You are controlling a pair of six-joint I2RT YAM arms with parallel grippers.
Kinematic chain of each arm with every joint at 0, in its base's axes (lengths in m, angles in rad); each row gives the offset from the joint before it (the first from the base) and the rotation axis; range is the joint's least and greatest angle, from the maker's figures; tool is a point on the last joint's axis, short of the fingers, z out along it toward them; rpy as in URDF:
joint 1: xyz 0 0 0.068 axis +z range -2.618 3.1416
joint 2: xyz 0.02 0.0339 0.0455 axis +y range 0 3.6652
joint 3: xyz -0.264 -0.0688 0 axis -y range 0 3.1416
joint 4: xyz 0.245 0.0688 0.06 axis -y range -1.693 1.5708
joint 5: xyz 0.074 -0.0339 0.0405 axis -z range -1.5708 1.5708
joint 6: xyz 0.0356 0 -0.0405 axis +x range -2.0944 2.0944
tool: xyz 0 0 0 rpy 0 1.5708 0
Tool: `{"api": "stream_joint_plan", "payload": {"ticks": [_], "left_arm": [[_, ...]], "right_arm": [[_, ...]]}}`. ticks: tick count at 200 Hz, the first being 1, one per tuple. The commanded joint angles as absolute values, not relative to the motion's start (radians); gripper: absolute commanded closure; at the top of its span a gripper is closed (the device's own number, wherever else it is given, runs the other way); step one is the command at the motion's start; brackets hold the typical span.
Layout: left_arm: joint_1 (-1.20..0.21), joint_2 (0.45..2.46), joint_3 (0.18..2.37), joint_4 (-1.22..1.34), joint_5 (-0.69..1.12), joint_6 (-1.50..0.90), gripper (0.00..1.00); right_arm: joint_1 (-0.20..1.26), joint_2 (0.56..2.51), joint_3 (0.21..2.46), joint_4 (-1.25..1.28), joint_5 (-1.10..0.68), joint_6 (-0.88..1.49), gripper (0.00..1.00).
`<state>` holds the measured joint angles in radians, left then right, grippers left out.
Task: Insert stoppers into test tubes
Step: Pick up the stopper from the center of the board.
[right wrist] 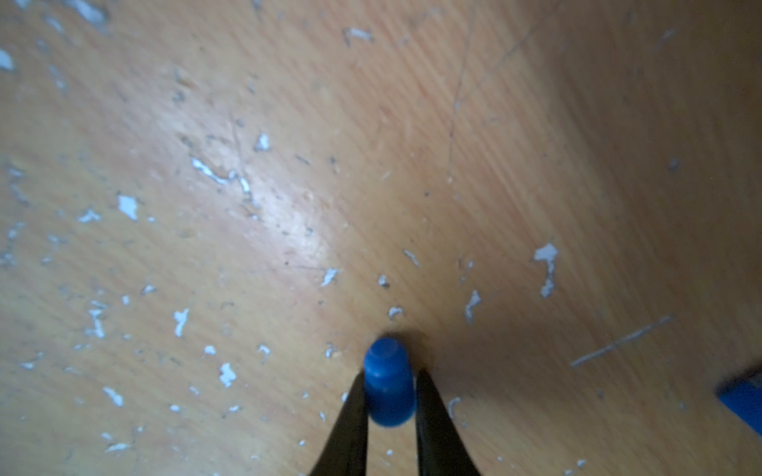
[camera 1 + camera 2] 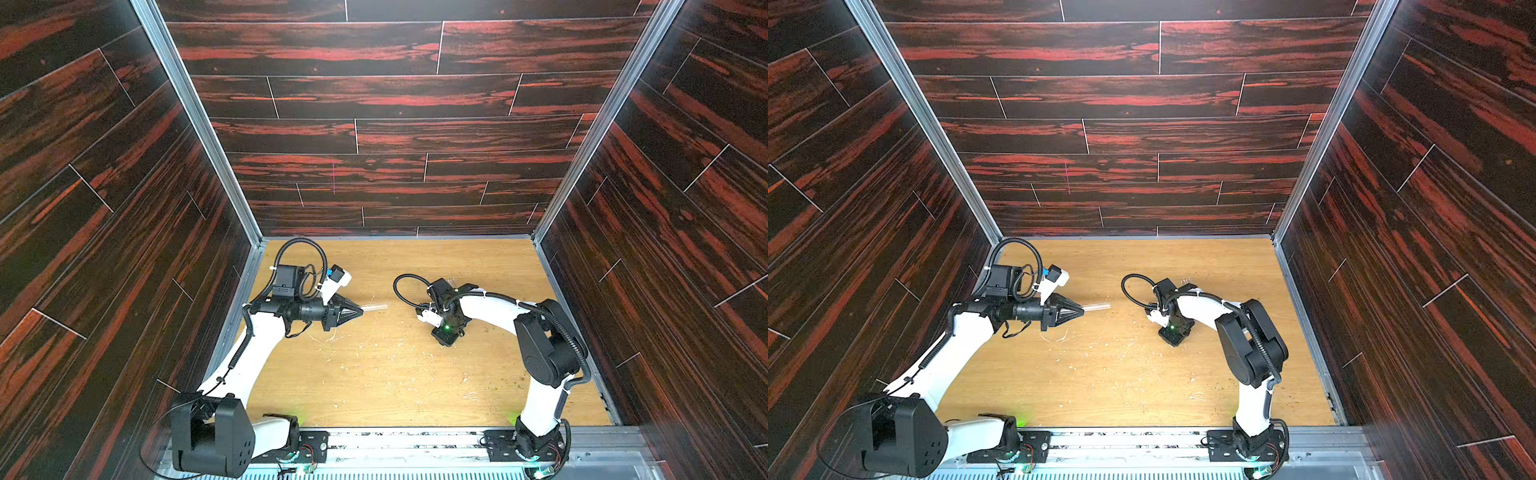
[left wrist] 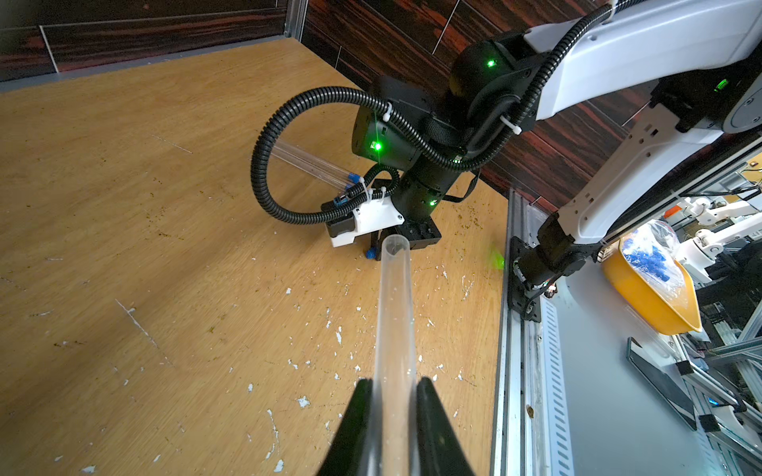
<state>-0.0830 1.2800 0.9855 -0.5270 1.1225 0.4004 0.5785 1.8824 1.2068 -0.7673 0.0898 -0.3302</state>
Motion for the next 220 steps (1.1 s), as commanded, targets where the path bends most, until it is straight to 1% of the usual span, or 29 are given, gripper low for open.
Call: {"api": "stream_joint_plan", "payload": {"ticks": [1,66,131,157,220], "left_arm": [[-0.074,1.247,0.985,-0.529,1.139,0.419,1.0],[-0.072,1.25,0.976,-0.521,1.137,0.415,1.0],[-0.083,1.291,0.921,-0.397,1.132,0.353,1.0],[-0.113,1.303,0.912,-0.413,1.111,0.404,1.0],[-0.21,1.367,0.94,-0.483,1.097,0.501,1.0]], "right_arm": [[0.588,1.868,1.181,-0.792,0.061,-0.343,0.78],[0.588,1.835,1.182,-0.778,0.037,-0.351,0.79],[0.61,1.717,1.17,-0.75,0.022,-0.371,0.79],[0.622,1.65,1.16,-0.728,0.034,-0.382,0.79],[0.72,1.474,1.062,-0.59,0.128,-0.446,0.79]]}}
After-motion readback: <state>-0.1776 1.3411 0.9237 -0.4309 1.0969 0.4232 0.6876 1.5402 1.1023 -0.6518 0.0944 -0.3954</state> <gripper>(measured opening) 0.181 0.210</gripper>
